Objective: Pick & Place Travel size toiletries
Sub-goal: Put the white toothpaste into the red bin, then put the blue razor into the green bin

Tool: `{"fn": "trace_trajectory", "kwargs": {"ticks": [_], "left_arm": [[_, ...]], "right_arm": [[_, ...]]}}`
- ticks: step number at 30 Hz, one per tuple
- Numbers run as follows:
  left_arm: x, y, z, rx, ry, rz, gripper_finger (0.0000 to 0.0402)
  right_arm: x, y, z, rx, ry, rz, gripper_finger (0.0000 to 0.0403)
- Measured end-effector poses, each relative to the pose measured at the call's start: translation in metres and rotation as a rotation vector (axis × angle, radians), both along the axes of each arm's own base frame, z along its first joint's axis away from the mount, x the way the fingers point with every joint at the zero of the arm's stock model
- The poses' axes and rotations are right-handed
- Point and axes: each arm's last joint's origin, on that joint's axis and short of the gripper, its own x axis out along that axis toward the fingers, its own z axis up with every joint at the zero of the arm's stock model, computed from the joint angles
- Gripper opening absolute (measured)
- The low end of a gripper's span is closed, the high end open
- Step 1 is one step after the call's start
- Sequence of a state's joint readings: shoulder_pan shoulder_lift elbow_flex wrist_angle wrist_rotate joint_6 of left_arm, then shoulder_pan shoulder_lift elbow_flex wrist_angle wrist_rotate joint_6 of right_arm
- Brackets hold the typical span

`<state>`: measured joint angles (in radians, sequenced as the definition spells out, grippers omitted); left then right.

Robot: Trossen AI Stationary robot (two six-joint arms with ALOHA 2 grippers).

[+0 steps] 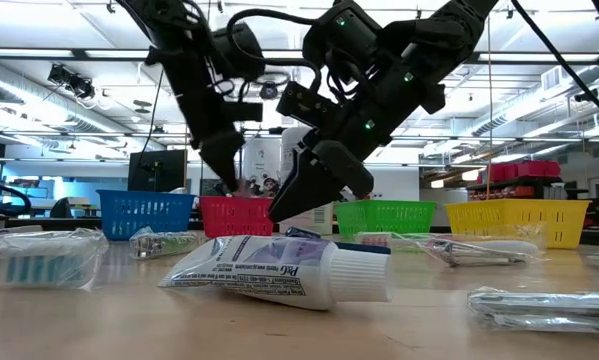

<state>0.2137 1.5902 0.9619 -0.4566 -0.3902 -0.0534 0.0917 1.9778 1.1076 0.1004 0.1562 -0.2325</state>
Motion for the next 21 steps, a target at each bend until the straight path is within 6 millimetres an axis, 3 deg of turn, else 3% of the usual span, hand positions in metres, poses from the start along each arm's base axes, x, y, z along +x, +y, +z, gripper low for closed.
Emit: {"fn": "trace_trajectory", "kwargs": {"ticks": [13, 16, 21], "left_arm": [[0.004, -0.009, -0.004, 0.013, 0.003, 0.008, 0.0127], [0.001, -0.02, 0.0, 0.05, 0.014, 0.017, 0.0138], [-0.013, -0.053, 0.028, 0.097, -0.051, 0.034, 0.0138]], "right_arm": [[0.003, 0.0, 0.003, -0.009, -0.037, 0.014, 0.0145], [0.002, 0.0, 0.003, -0.008, -0.035, 0.015, 0.0145], [0.003, 0.008, 0.003, 0.048, -0.045, 0.06, 0.0157]]}}
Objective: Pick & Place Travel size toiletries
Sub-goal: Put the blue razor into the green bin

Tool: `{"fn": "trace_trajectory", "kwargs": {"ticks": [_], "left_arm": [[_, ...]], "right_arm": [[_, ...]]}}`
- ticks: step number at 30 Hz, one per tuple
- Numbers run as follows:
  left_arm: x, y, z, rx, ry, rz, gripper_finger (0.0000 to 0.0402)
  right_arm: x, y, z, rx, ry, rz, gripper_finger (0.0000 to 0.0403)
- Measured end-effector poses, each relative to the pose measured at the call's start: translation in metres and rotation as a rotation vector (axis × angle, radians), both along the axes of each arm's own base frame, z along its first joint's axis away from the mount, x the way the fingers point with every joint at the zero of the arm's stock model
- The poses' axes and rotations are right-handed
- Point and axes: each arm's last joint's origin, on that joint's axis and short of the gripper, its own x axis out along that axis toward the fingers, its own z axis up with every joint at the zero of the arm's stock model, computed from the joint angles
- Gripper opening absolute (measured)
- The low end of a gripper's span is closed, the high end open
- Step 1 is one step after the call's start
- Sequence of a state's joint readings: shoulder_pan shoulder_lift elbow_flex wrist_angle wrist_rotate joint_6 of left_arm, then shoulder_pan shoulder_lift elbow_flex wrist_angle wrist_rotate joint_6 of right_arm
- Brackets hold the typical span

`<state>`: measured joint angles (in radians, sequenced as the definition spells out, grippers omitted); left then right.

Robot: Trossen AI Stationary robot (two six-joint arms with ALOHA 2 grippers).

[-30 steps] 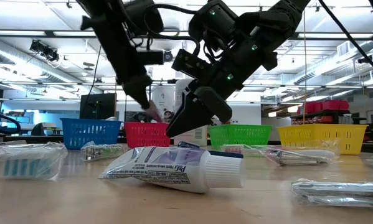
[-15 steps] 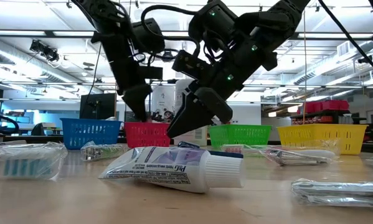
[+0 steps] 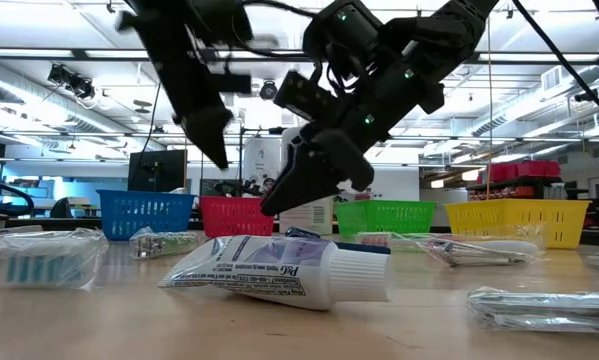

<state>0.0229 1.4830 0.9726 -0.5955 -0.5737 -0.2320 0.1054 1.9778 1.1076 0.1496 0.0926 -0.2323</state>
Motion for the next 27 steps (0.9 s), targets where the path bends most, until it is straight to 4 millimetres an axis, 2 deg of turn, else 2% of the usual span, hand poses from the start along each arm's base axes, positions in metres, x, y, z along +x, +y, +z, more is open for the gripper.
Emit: {"fn": "trace_trajectory", "kwargs": {"ticks": [5, 10, 14, 17, 23, 27], "left_arm": [[-0.023, -0.037, 0.027, -0.031, -0.093, -0.047, 0.0139], [-0.043, -0.065, 0.04, -0.071, -0.15, -0.082, 0.0138], [-0.053, -0.082, 0.029, -0.064, -0.166, -0.09, 0.0138], [-0.062, -0.087, 0.013, -0.056, -0.161, -0.056, 0.0138], [-0.078, -0.097, -0.016, -0.152, -0.21, 0.059, 0.0138], [-0.086, -0.105, -0.027, -0.177, -0.224, 0.054, 0.0138]], "right_arm": [[0.001, 0.011, 0.003, 0.017, -0.043, 0.019, 0.0176], [-0.001, 0.016, 0.001, 0.06, -0.012, -0.009, 0.0196], [-0.001, 0.015, 0.001, 0.062, -0.011, -0.018, 0.0204], [-0.001, 0.01, 0.0, 0.056, 0.002, -0.044, 0.0204], [-0.007, 0.001, -0.007, 0.099, 0.094, -0.153, 0.0205], [-0.01, 0.009, -0.006, 0.083, 0.113, -0.118, 0.0204]]}}
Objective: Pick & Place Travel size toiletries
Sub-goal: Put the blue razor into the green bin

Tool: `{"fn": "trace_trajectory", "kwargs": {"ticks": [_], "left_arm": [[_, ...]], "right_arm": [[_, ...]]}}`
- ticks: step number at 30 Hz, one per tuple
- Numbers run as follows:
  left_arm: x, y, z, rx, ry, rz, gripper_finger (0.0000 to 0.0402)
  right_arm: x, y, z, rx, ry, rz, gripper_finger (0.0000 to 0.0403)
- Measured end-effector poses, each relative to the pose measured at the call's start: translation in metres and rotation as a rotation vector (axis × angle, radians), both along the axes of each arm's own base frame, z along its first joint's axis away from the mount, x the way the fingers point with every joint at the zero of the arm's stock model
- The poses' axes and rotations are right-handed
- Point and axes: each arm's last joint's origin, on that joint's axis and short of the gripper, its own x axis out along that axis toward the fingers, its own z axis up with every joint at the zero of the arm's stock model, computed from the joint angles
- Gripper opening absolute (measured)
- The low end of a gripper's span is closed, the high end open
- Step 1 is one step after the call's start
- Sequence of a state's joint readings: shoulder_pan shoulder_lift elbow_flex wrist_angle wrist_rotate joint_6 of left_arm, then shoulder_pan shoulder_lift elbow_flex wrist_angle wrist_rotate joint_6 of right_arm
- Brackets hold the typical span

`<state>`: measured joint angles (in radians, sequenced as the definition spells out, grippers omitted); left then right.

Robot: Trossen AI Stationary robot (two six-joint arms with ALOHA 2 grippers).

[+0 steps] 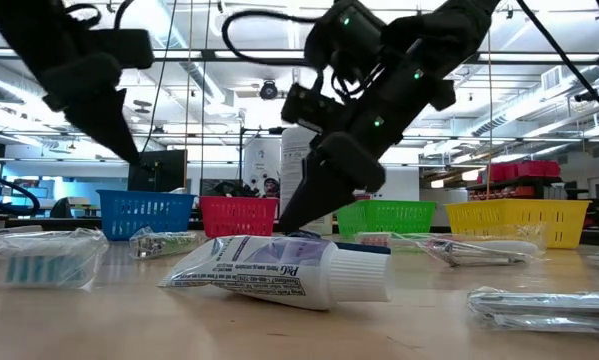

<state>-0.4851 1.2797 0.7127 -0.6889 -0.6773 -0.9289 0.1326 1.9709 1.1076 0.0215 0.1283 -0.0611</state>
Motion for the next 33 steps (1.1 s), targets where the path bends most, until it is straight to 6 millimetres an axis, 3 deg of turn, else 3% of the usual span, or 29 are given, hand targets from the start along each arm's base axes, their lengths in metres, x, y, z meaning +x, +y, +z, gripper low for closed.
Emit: {"fn": "trace_trajectory", "kwargs": {"ticks": [3, 6, 8, 10, 13, 24, 33], "left_arm": [[-0.004, -0.003, -0.005, -0.001, -0.008, 0.005, 0.0138], [-0.007, -0.002, -0.009, 0.001, -0.016, 0.027, 0.0138], [-0.007, -0.001, -0.011, 0.012, -0.023, 0.035, 0.0138], [-0.007, -0.001, -0.011, 0.04, -0.03, 0.032, 0.0138], [-0.006, -0.001, -0.01, 0.081, -0.036, 0.004, 0.0138], [0.004, -0.006, -0.005, 0.135, -0.062, -0.131, 0.0138], [0.005, -0.007, -0.004, 0.122, -0.072, -0.138, 0.0138]], "right_arm": [[-0.01, 0.01, 0.016, -0.021, 0.067, 0.036, 0.0204], [-0.019, 0.021, 0.049, -0.028, 0.079, -0.028, 0.0204], [-0.025, 0.025, 0.066, 0.048, 0.04, -0.131, 0.0204], [-0.029, 0.027, 0.07, 0.187, 0.04, -0.211, 0.0204], [-0.034, 0.031, 0.06, 0.289, 0.088, -0.286, 0.0204], [-0.034, 0.044, 0.021, 0.242, 0.096, -0.322, 0.0204], [-0.032, 0.051, -0.007, 0.181, 0.118, -0.336, 0.019]]}}
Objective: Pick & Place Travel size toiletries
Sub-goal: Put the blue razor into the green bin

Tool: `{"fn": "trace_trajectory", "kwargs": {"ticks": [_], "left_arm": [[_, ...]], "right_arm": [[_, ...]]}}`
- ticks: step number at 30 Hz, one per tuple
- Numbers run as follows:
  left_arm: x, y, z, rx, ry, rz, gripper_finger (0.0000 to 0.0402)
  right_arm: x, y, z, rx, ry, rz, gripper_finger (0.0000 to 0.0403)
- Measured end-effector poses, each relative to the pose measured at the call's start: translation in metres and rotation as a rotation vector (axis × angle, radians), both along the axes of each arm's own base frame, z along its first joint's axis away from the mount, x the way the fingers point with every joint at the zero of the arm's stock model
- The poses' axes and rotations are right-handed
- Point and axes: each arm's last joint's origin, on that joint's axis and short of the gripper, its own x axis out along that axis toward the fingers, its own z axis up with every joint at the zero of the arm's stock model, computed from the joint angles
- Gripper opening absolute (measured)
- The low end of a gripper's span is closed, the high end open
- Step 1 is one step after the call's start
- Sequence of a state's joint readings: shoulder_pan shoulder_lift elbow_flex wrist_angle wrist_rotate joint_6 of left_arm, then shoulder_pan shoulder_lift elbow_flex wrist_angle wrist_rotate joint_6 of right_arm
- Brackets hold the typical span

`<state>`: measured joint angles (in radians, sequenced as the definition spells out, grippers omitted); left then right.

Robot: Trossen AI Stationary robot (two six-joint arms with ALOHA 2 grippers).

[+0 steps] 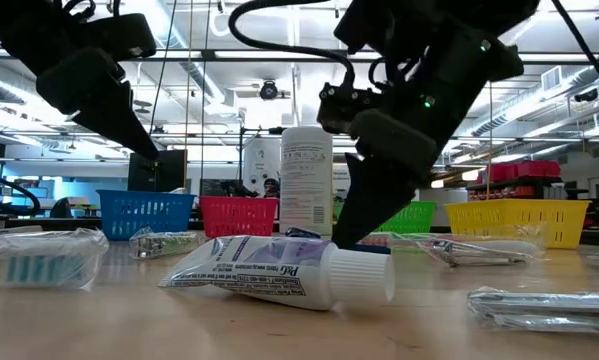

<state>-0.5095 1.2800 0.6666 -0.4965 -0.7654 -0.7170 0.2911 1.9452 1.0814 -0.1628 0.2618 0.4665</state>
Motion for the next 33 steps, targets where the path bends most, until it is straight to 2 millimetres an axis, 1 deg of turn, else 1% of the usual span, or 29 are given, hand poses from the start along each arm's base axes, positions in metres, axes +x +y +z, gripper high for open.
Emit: {"fn": "trace_trajectory", "kwargs": {"ticks": [4, 7, 14, 16, 24, 28, 30, 33], "left_arm": [[0.0, 0.0, 0.0, -0.003, -0.002, 0.002, 0.0138], [0.0, 0.0, 0.0, -0.008, -0.007, 0.006, 0.0138], [0.001, -0.001, 0.001, -0.011, -0.018, 0.003, 0.0138], [0.001, -0.001, 0.001, -0.012, -0.019, 0.003, 0.0138], [0.001, -0.001, 0.001, -0.011, -0.018, 0.003, 0.0138], [0.001, -0.001, 0.001, -0.011, -0.018, 0.003, 0.0138], [0.001, -0.001, 0.001, -0.011, -0.018, 0.003, 0.0138], [0.001, -0.001, 0.001, -0.011, -0.019, 0.003, 0.0138]], "right_arm": [[0.002, 0.0, -0.008, -0.025, 0.007, -0.012, 0.0175], [0.002, 0.0, -0.01, -0.034, 0.017, -0.015, 0.0156], [0.003, -0.001, -0.011, -0.037, 0.012, -0.018, 0.0072], [0.003, -0.001, -0.011, -0.036, 0.012, -0.017, 0.0057], [0.004, -0.004, -0.009, -0.017, 0.01, -0.017, 0.005], [0.005, -0.01, -0.002, -0.002, 0.004, -0.011, 0.0049], [0.003, -0.016, 0.005, -0.008, 0.008, -0.024, 0.0048], [0.001, -0.028, 0.03, -0.029, -0.049, -0.073, 0.0048]]}}
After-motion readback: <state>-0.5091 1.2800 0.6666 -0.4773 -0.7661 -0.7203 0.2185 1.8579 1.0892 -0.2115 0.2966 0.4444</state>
